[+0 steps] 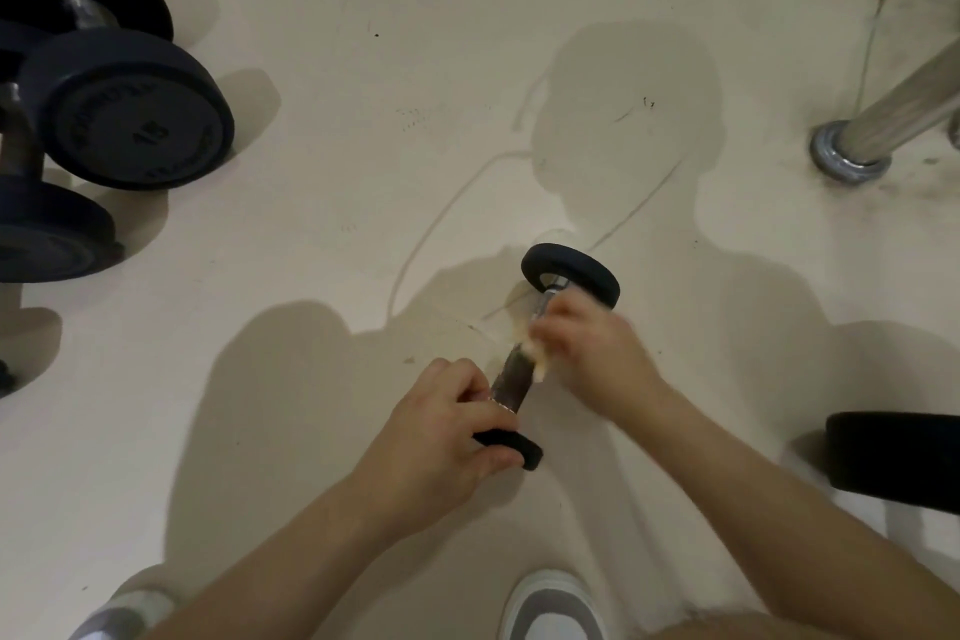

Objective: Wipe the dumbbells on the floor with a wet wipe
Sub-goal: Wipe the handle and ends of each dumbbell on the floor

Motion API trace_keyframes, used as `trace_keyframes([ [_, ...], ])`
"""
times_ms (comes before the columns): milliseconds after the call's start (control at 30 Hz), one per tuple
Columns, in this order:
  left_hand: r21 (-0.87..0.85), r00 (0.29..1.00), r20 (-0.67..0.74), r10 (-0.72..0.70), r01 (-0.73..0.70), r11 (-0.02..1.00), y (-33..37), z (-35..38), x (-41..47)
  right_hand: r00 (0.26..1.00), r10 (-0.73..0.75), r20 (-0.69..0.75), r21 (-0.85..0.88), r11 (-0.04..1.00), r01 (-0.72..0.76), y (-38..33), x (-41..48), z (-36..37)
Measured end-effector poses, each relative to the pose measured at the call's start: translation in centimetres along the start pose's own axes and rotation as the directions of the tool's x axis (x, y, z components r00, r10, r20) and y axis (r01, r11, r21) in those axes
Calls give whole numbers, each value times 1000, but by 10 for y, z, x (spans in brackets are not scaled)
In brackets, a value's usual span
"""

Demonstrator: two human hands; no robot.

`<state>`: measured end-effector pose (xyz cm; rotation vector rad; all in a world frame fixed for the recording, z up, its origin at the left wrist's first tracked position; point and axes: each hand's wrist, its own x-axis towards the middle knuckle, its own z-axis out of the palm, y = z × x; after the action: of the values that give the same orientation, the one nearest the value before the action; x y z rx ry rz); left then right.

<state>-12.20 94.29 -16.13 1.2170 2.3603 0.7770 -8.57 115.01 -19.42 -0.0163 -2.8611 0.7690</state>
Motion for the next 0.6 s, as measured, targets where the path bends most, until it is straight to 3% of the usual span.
trace_keyframes([
  [67, 31, 999, 3, 50, -50, 998, 2, 2, 0, 976, 149, -156, 14, 989, -149, 4, 1, -2],
  [100, 29, 998, 5, 59, -59, 998, 3, 2, 1, 975, 161, -155, 38, 987, -157, -4, -7, 4],
  [233, 51, 999, 44, 12, -14, 999, 3, -4, 5, 995, -28, 94, 83, 996, 20, -30, -33, 16],
  [267, 39, 999, 54, 2, -5, 999, 4, -4, 6, 996, 4, 85, 27, 1000, -6, -22, -22, 11],
  [333, -3, 998, 61, 7, -7, 1000, 3, -4, 6, 982, 168, -82, -96, 980, -175, -3, 3, 4],
  [400, -23, 997, 70, 20, -18, 1000, 2, -4, 4, 954, 265, -137, -81, 957, -278, -4, 3, 6],
  [534, -91, 990, 139, -5, 18, 996, 3, -5, 6, 992, 33, 118, 43, 998, -38, -39, -37, 12],
  [600, -147, 988, 147, -53, 75, 986, 4, -6, 10, 995, 60, 83, 23, 998, -62, -25, -27, 4],
])
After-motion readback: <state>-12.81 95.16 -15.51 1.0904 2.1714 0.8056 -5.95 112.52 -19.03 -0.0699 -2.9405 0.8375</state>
